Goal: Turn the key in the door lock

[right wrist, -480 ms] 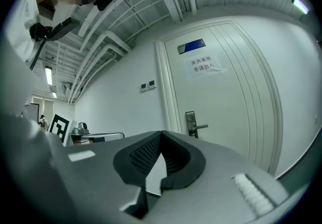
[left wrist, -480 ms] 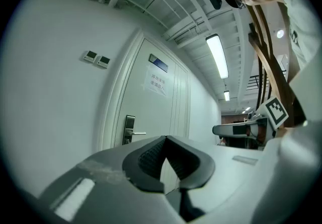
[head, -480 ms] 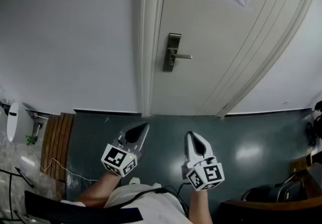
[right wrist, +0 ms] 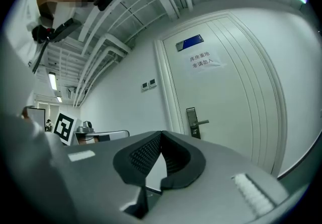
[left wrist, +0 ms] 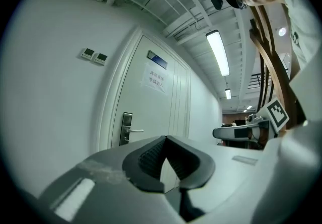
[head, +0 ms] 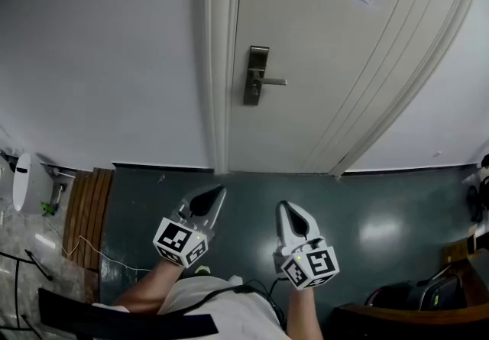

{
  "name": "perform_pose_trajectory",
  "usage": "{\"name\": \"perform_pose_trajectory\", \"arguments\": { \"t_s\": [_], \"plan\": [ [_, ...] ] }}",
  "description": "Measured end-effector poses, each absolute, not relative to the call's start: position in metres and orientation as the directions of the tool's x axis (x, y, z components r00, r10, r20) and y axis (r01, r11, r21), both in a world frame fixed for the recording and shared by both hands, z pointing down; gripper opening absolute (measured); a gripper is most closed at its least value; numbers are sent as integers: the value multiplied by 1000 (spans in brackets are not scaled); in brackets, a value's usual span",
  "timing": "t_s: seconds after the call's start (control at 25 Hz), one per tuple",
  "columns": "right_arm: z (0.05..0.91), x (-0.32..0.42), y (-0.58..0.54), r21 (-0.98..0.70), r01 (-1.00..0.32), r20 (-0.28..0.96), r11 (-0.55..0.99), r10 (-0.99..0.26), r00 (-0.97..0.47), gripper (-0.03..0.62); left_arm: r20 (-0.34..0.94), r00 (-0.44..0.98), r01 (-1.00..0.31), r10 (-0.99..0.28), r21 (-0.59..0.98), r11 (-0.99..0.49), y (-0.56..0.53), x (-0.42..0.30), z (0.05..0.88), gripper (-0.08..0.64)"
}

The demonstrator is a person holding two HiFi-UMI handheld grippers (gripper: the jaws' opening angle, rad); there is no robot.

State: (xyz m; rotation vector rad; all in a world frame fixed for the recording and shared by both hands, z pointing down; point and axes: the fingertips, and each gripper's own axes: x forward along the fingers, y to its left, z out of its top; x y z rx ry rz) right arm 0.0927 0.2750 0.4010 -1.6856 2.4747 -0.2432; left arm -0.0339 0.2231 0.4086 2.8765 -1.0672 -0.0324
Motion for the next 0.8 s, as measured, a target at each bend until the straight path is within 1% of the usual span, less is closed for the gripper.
{"name": "perform_pose_trajectory", "arguments": {
  "t_s": [0.2,0.4,0.8],
  "plan": [
    [410,110,279,-234,-901,-24,365,-929,-371,9,13,753,-657,-657,53,-752,233,-20,411,5],
    [424,119,284,-254,-891,0,375,-922,-388,9,21,744,-668,-668,80,-740,236,-13,418,5],
    [432,123,258,-264,-888,9,376,-920,-393,9,26,738,-674,-674,75,-735,210,-8,423,5]
  ]
}}
